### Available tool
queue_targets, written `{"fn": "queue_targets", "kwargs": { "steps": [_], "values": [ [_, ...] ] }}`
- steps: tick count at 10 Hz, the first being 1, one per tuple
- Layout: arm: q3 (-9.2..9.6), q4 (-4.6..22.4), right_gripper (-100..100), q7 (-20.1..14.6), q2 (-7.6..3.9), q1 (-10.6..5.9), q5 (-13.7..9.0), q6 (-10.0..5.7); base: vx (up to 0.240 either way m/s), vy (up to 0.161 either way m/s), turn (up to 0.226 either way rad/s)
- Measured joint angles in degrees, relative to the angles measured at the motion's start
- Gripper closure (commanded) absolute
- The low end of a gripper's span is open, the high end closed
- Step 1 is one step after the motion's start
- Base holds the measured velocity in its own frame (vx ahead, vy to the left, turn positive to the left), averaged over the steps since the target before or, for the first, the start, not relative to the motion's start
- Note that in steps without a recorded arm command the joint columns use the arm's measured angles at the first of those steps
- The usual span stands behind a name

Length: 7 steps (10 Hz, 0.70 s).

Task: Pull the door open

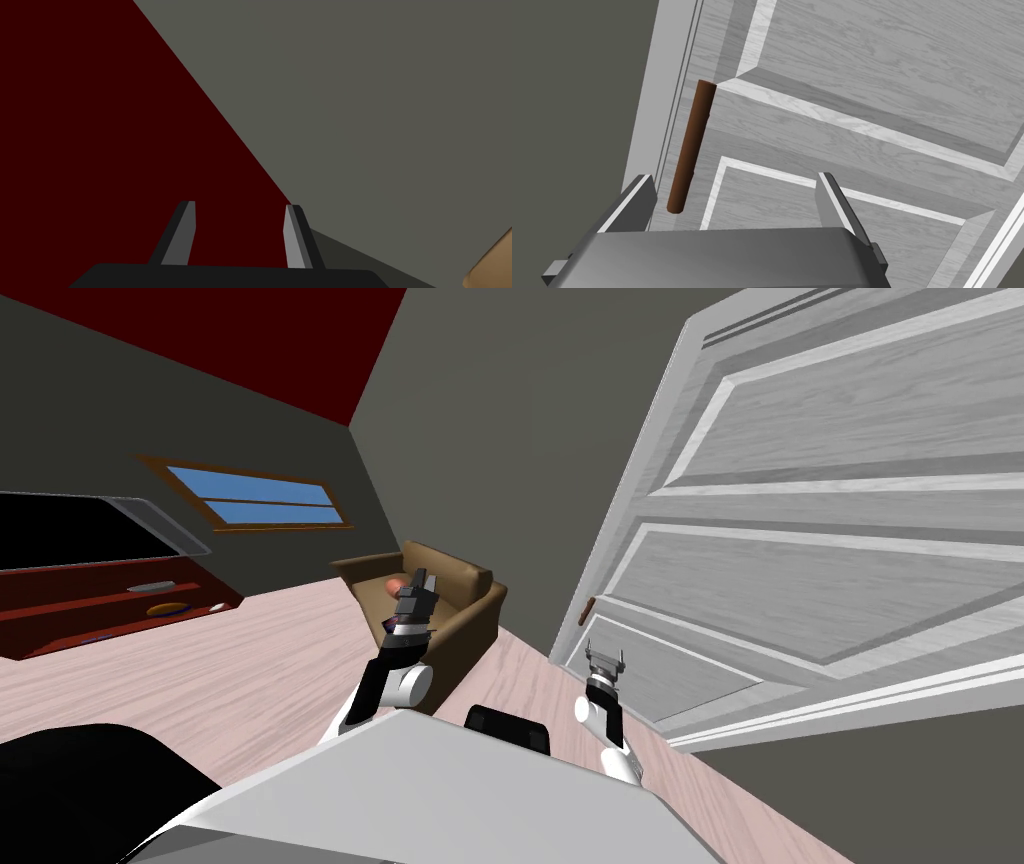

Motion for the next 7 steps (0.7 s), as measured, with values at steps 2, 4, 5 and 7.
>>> {"fn": "queue_targets", "kwargs": {
  "steps": [2, 4, 5, 7],
  "values": [
    [0.01, 3.21, -100, -2.12, 0.05, -1.24, -1.19, -0.66, 0.085, -0.040, 0.089],
    [0.00, 6.29, -100, -4.42, -0.10, -2.34, -2.42, -1.32, 0.091, -0.041, 0.086],
    [0.02, 7.62, -100, -5.45, -0.10, -2.76, -2.96, -1.61, 0.085, -0.032, 0.087],
    [-0.01, 9.38, -100, -7.05, 0.02, -3.28, -4.03, -1.74, 0.073, -0.037, 0.082]
  ]
}}
